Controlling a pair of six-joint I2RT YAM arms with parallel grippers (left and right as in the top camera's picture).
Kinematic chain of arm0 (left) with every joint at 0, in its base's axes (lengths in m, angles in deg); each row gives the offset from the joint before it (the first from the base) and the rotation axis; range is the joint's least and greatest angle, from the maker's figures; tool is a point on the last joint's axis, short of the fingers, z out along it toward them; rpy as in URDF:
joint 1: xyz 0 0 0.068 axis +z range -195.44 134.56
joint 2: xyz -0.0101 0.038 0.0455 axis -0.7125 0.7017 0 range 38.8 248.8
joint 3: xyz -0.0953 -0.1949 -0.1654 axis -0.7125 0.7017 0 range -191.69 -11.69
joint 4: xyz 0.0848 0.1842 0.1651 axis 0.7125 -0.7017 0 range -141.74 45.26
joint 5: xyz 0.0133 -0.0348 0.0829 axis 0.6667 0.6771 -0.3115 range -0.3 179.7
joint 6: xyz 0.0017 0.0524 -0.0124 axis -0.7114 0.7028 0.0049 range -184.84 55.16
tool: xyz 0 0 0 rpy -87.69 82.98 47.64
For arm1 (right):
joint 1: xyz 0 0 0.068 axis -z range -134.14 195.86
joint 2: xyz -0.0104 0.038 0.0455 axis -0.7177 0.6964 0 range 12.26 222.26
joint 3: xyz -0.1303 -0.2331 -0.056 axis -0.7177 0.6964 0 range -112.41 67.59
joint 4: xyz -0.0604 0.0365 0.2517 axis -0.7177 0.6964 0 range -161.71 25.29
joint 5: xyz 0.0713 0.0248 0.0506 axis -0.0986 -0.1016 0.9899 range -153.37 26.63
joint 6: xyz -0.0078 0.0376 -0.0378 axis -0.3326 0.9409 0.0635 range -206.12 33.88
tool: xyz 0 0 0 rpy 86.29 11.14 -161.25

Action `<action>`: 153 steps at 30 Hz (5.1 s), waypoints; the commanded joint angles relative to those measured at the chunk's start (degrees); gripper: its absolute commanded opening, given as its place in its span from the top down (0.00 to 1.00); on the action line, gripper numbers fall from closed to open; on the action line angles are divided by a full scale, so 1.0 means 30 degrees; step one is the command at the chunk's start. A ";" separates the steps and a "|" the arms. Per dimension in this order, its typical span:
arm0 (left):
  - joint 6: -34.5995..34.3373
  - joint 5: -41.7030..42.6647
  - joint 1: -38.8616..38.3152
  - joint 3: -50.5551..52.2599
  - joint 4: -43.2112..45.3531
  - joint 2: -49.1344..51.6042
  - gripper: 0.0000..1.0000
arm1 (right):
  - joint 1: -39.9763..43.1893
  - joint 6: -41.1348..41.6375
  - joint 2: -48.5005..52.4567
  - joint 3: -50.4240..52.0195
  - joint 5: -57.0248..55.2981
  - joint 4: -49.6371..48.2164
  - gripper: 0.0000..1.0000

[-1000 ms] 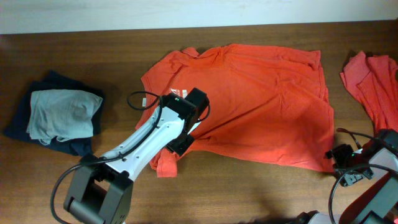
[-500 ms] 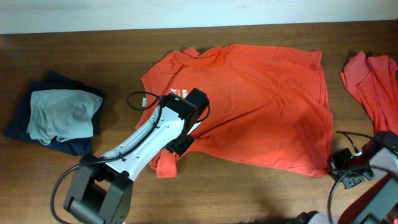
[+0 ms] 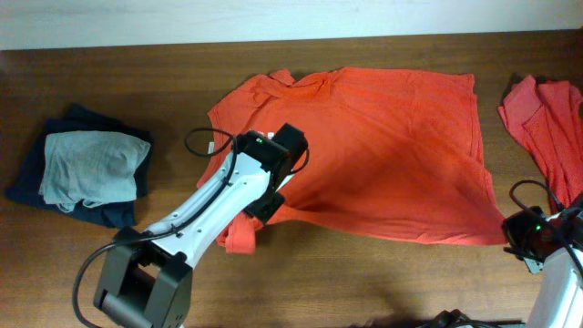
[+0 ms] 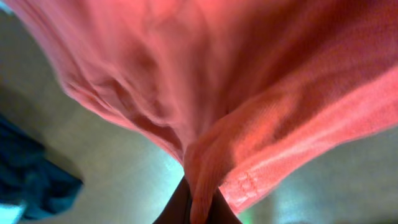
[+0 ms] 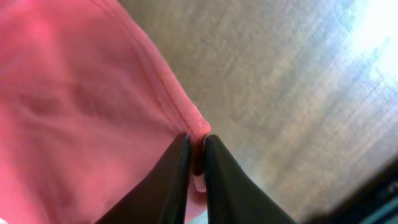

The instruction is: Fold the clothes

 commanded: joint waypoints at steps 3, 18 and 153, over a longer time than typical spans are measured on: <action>0.0896 -0.1647 0.0240 -0.1115 0.1617 -0.0306 0.94 | -0.0109 0.0262 0.0634 -0.0415 0.1734 -0.1479 0.87; 0.5056 -0.0903 0.1479 -0.1122 0.6892 -0.0277 0.93 | -0.2317 0.1996 0.6943 -0.0415 0.5515 -0.8852 0.86; 0.4233 -0.0036 0.3169 -0.1122 0.7927 0.2331 0.87 | -0.7978 -0.1275 1.5555 -1.0695 -0.0787 -0.1166 0.49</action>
